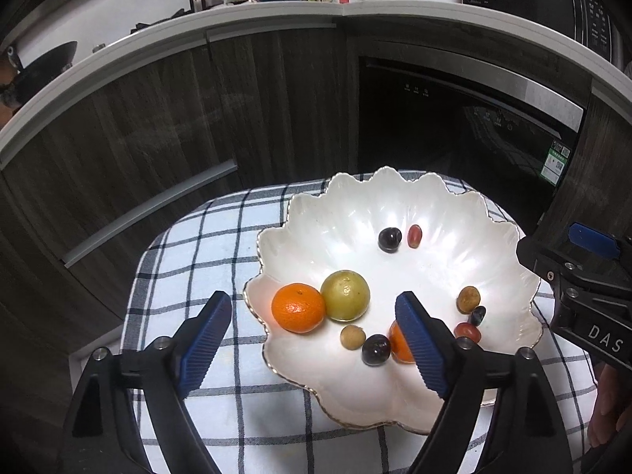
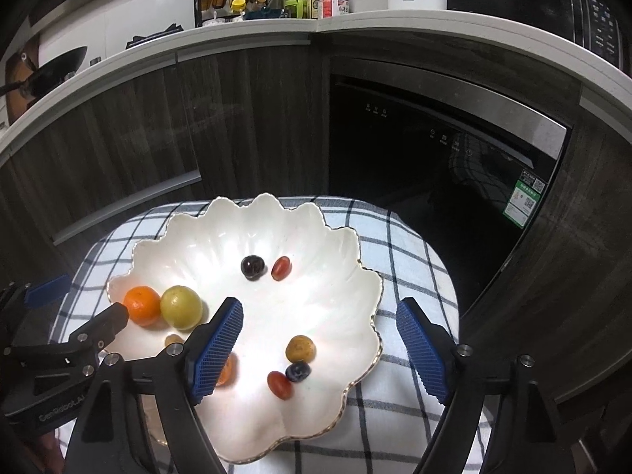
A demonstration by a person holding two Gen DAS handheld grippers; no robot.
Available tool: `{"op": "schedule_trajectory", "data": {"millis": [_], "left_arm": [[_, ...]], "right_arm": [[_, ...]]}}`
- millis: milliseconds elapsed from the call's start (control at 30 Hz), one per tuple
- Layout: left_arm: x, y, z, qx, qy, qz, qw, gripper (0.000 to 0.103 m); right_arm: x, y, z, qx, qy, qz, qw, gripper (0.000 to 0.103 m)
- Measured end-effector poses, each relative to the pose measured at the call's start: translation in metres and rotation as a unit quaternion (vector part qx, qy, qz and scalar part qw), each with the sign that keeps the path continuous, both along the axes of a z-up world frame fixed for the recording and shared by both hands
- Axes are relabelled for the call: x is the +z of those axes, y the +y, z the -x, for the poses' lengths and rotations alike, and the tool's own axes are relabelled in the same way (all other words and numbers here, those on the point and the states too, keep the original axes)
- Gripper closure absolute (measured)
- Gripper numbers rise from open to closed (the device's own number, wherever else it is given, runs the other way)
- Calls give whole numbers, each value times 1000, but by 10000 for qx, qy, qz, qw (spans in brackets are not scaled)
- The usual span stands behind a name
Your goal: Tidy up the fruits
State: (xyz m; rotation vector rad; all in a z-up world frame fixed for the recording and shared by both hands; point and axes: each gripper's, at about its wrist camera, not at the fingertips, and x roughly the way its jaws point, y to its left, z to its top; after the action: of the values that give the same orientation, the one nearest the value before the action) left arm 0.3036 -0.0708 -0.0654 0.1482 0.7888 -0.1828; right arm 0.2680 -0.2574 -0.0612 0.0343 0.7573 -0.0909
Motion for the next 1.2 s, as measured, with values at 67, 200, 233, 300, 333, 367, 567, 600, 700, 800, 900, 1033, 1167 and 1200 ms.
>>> {"op": "schedule_trajectory", "data": {"millis": [67,200,233,300,333,367,567,600,700,800,900,1033,1167,1200], "left_arm": [[4,1,3,22,-19,-19,10000,12],[12,6,13,90,-88,-43,9999,11],[15,7,16,108,-105,-39,9999,11],[19,10,22,140,-141,-38,9998,11],[21,11,25,156,-158,-35,9997,11],[23,12,28,166,-169,-28,9997,11],[35,16,46,201,-264,0,9994,11],[36,17,49,202,-282,7,9994,11],[42,17,60,192,-350,27,9992,11],[47,18,71,184,-415,57,9990,11],[48,22,83,183,-422,112,9989,11],[50,27,99,203,-437,131,9988,10],[53,33,114,227,-469,157,9985,11],[54,34,118,234,-488,159,9984,10]], "right_arm": [[4,1,4,1,-35,4,10000,22],[11,4,11,-18,-124,7,9999,22],[13,5,14,-16,-142,5,9999,22],[17,7,19,-16,-192,-9,9998,22],[19,8,22,-13,-214,-10,9998,22],[21,9,25,-8,-237,-11,9997,22],[33,15,44,17,-361,-2,9993,22],[34,15,47,12,-376,3,9993,22],[39,16,58,-2,-426,2,9991,22],[43,16,68,-16,-460,6,9989,22],[47,18,79,-43,-497,29,9988,22],[50,22,95,-43,-518,63,9986,22],[51,27,110,-23,-532,88,9985,22],[52,28,113,-22,-537,88,9985,22]]}}
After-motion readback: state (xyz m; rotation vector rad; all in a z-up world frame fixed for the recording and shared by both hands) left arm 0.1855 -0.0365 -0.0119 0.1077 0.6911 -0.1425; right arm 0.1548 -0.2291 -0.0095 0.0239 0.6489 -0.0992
